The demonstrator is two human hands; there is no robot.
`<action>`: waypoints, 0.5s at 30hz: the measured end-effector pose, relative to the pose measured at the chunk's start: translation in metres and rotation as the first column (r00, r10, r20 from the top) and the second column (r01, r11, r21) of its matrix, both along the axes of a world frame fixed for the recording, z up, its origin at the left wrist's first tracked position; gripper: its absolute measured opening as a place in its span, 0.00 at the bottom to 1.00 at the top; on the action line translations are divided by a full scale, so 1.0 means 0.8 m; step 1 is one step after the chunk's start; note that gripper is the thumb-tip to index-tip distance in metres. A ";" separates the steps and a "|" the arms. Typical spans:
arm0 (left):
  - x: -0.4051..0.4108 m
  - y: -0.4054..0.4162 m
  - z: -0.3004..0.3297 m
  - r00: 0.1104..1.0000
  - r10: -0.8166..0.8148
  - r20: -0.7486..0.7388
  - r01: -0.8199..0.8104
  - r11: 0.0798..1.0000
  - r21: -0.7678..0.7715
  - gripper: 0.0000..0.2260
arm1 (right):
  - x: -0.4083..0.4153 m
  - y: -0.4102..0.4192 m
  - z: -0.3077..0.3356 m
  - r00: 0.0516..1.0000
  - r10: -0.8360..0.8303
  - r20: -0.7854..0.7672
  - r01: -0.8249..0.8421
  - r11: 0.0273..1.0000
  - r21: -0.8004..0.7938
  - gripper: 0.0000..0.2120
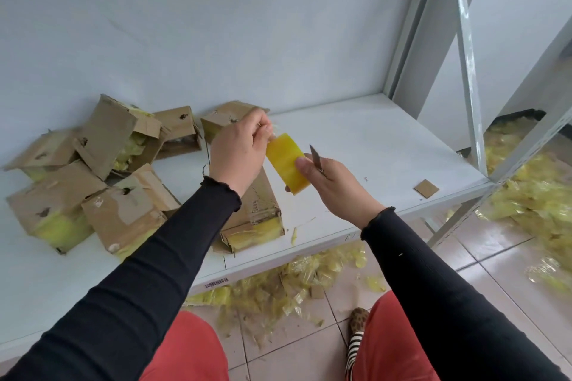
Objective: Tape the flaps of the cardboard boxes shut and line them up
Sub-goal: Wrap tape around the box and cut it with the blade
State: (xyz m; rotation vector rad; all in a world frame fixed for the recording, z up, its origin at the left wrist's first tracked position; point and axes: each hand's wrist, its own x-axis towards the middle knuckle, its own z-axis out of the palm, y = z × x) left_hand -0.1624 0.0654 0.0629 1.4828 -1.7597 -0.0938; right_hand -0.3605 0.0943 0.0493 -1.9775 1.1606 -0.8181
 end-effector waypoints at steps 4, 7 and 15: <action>0.001 0.003 0.007 0.797 -0.037 -0.603 0.134 0.984 0.117 0.07 | 0.012 0.004 0.007 0.997 -0.066 0.042 0.064 0.996 0.058 0.26; -0.002 0.001 0.016 0.579 0.057 -0.813 0.218 0.950 0.222 0.05 | 0.016 0.005 0.002 0.995 -0.064 0.074 0.059 0.996 0.073 0.31; 0.006 -0.009 0.019 0.697 -0.037 -0.716 0.388 0.860 0.333 0.06 | 0.011 0.031 -0.014 0.944 -0.048 0.327 -0.031 0.972 0.234 0.26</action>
